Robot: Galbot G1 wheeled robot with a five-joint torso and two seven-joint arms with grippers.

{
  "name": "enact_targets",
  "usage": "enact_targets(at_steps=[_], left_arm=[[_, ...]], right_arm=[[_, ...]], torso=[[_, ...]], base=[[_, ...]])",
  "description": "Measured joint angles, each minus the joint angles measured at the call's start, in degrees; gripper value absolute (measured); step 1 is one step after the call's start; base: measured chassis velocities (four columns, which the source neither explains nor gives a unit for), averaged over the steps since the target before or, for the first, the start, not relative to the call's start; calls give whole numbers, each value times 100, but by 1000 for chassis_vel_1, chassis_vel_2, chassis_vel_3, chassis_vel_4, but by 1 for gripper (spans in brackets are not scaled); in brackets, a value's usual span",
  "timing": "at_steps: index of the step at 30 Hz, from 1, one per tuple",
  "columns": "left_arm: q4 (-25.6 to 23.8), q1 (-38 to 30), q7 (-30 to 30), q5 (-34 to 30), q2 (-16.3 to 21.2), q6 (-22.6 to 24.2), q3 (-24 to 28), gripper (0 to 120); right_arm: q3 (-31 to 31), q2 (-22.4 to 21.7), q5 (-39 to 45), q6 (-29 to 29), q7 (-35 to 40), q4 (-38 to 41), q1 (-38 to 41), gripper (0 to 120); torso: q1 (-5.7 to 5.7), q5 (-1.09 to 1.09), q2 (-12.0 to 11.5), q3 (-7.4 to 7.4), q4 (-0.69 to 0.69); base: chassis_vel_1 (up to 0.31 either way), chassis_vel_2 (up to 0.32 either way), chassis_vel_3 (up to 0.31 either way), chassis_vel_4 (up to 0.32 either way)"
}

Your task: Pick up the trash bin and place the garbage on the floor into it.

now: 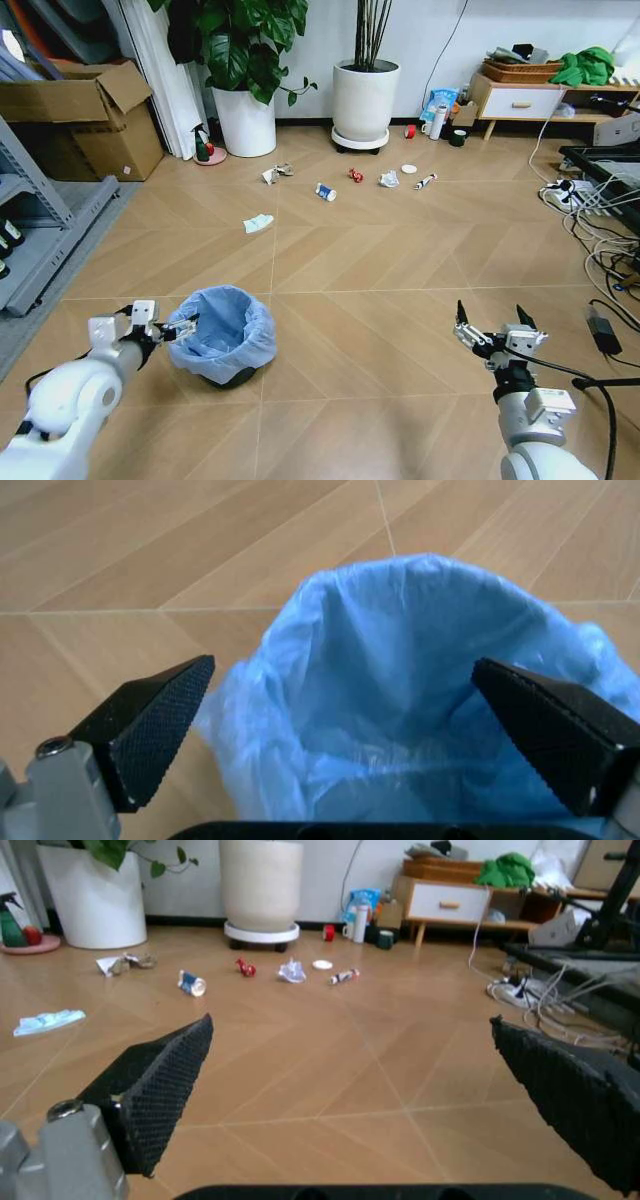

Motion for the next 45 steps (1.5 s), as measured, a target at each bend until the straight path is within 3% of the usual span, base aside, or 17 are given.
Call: enact_targets(at_steps=[6,11,22,26,31,38,45], left_arm=[[930,-834,-46,-141,122,60,565,100],[1494,-1142,31,-106,186,65,755,100],[2174,-1419,595,346,268,58,928,100],[2347,-1500,856,710,269,51,1047,86],[2433,-1537,887,782,248,48,1110,72],[2502,-1564,1045,916,250,40,1130,43],[2524,-1561,1086,932,259,40,1130,21]], right_arm=[[-48,121,-97,31,21,-174,46,100],[-43,122,-113,54,36,-250,84,100],[-77,124,-129,95,74,-375,138,100],[-129,131,-171,110,88,-434,172,100],[-166,130,-210,131,88,-443,168,100],[-174,127,-251,156,87,-442,157,100],[-203,126,-290,172,88,-427,141,100]], torso=[[0,0,0,0,-1],[0,-1,0,0,0],[0,0,0,0,0],[0,0,0,-1,1],[0,0,0,-1,1],[-1,0,0,-1,1],[-1,0,0,-1,0]], base=[[0,0,0,0],[0,0,0,0],[0,0,0,0],[0,0,0,0],[0,0,0,0],[0,0,0,0],[0,0,0,0]])
